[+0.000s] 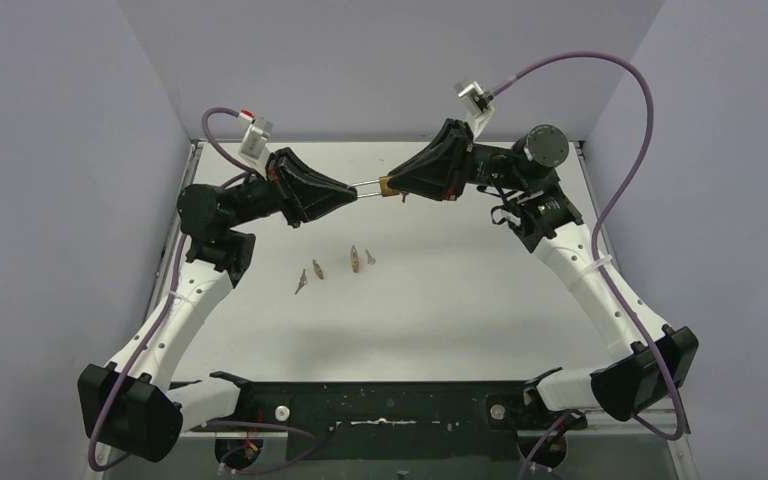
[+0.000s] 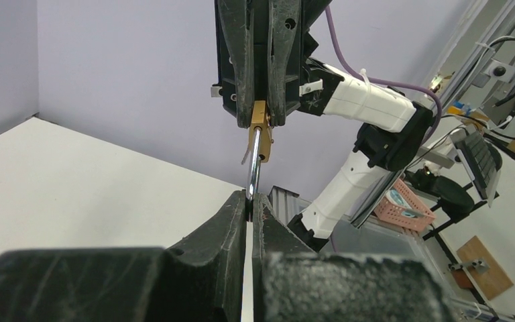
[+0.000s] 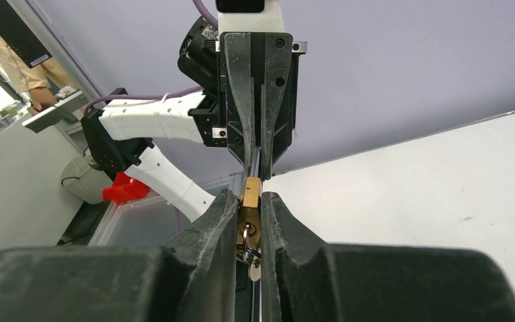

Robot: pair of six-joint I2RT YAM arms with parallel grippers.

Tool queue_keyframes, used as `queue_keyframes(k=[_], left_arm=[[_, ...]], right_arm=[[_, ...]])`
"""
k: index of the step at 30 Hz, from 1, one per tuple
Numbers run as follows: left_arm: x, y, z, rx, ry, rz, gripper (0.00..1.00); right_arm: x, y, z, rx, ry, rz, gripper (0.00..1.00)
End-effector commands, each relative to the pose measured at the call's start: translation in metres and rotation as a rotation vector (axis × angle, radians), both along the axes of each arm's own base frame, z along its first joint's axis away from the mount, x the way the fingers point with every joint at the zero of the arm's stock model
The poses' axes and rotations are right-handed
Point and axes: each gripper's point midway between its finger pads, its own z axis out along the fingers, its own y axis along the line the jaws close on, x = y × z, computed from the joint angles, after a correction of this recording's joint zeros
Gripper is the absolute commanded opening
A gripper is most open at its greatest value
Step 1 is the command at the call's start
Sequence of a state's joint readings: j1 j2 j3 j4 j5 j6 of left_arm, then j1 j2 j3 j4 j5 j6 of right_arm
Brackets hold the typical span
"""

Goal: Lock with the key
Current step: Lock the lock.

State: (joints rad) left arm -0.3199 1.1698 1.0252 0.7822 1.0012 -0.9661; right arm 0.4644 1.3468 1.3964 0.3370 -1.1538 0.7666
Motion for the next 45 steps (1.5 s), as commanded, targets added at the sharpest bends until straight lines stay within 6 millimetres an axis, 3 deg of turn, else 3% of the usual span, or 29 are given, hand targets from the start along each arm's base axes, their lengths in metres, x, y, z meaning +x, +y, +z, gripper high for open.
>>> queue_keyframes(k=[1,14,31,39,45], left_arm=[[-0.002,0.000,0.019,-0.040,-0.019,-0.016,0.00],[-0.031,-0.005,0.027,-0.025,-0.025,-0.190,0.00],[-0.030,-0.023,0.020,-0.029,-0.025,-0.166,0.00],[-0.035,-0.022,0.017,0.010,-0.045,-0.155,0.00],[-0.034,-0.023,0.016,0.008,-0.047,-0.146,0.00]], right_arm=[[-0.011,-0.006,0.014,0.020,-0.090,-0.018,0.00],[-0.009,-0.010,0.011,-0.002,-0.183,-0.080,0.00],[-0.021,0.017,-0.002,0.008,-0.125,-0.010,0.00],[-0.023,0.009,0.006,-0.012,-0.153,-0.023,0.00],[-0.023,0.013,-0.001,-0.010,-0.128,-0.011,0.00]])
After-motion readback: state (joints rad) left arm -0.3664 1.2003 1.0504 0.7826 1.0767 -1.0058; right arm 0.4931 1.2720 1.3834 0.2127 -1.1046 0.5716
